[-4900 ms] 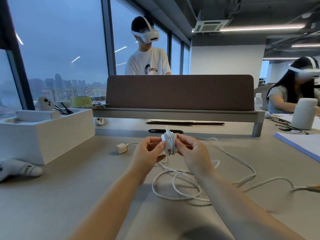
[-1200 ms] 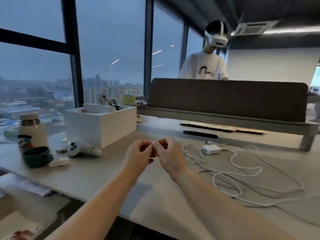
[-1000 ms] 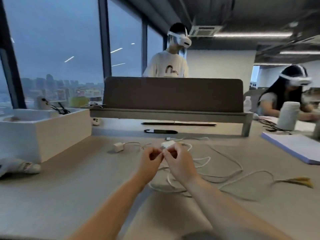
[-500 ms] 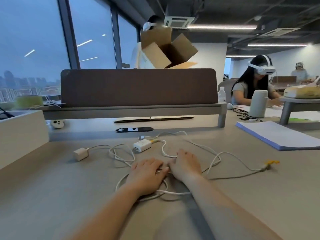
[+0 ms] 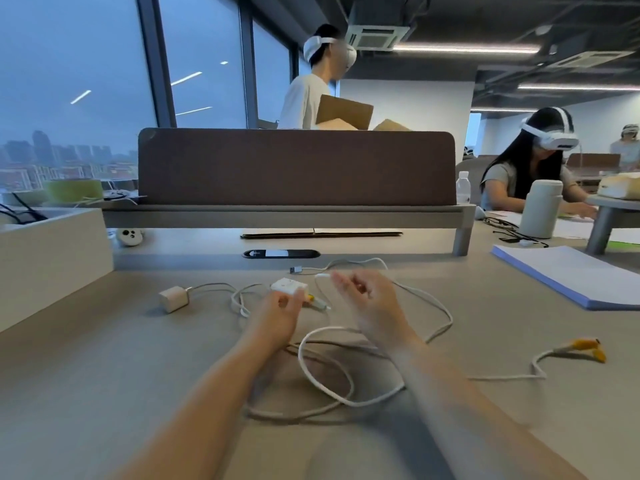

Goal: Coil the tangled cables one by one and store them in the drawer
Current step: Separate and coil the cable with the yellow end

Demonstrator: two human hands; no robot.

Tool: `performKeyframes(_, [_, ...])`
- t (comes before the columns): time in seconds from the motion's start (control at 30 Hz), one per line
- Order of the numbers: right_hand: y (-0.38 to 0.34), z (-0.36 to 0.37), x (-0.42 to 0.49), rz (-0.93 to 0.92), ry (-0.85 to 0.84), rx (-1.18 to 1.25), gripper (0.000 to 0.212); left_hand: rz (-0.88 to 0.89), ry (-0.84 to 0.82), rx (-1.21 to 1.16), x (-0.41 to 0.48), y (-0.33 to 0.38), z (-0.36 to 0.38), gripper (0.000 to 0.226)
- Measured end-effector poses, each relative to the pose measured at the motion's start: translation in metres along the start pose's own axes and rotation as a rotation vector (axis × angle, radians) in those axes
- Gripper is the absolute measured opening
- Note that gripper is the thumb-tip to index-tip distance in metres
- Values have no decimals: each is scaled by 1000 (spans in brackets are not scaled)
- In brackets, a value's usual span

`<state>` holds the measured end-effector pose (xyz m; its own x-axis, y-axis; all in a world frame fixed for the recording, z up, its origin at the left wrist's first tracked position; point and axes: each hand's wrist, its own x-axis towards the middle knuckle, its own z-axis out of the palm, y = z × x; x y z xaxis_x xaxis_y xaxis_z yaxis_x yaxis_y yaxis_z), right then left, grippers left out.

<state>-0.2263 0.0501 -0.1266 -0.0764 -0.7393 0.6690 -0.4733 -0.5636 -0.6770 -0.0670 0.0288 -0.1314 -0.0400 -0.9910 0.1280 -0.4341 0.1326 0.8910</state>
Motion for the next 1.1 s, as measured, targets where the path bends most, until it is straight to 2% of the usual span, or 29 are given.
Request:
performKeyframes(0.07, [-15, 16, -8, -94, -162, -51, 34, -204, -122, -367, -8, 9, -4, 56])
performKeyframes(0.13, [-24, 29, -16, -57, -292, -101, 28, -355, -251, -619, -14, 11, -12, 60])
performKeyframes(0.23, [-25, 28, -19, 21, -373, -91, 32, -387, -321, -798, -11, 8, -18, 54])
performKeyframes(0.37, [-7, 15, -17, 125, -366, -134, 36, -245, -205, -651, -6, 11, -13, 25])
performKeyframes(0.5, [2, 9, -13, 421, -282, -192, 61, 35, -147, -376, -12, 14, -11, 22])
performKeyframes(0.6, [3, 13, -11, 503, -263, -131, 70, 203, -174, -227, -20, 16, -6, 19])
performKeyframes(0.67, [-1, 16, -9, 483, -235, -71, 68, 278, -223, -168, -23, 15, -2, 17])
performKeyframes(0.73, [-3, 15, -7, 431, -168, -13, 55, 321, -228, -119, -24, 16, -1, 16])
performKeyframes(0.8, [-4, 13, -6, 386, -106, 0, 39, 349, -128, -121, -19, 17, -3, 15])
performKeyframes(0.9, [-4, 10, -5, 278, -93, -59, 35, 343, 63, -22, -4, 7, -7, 18])
performKeyframes(1.0, [-9, 12, -6, 74, -108, -85, 29, 345, 128, 243, 2, -7, -11, 46])
performKeyframes(1.07, [-14, 13, -8, -5, -113, -63, 24, 393, 112, 316, 1, -9, -12, 66])
performKeyframes(1.1, [-16, 13, -9, -19, -108, -39, 24, 408, 76, 313, 0, -8, -12, 67])
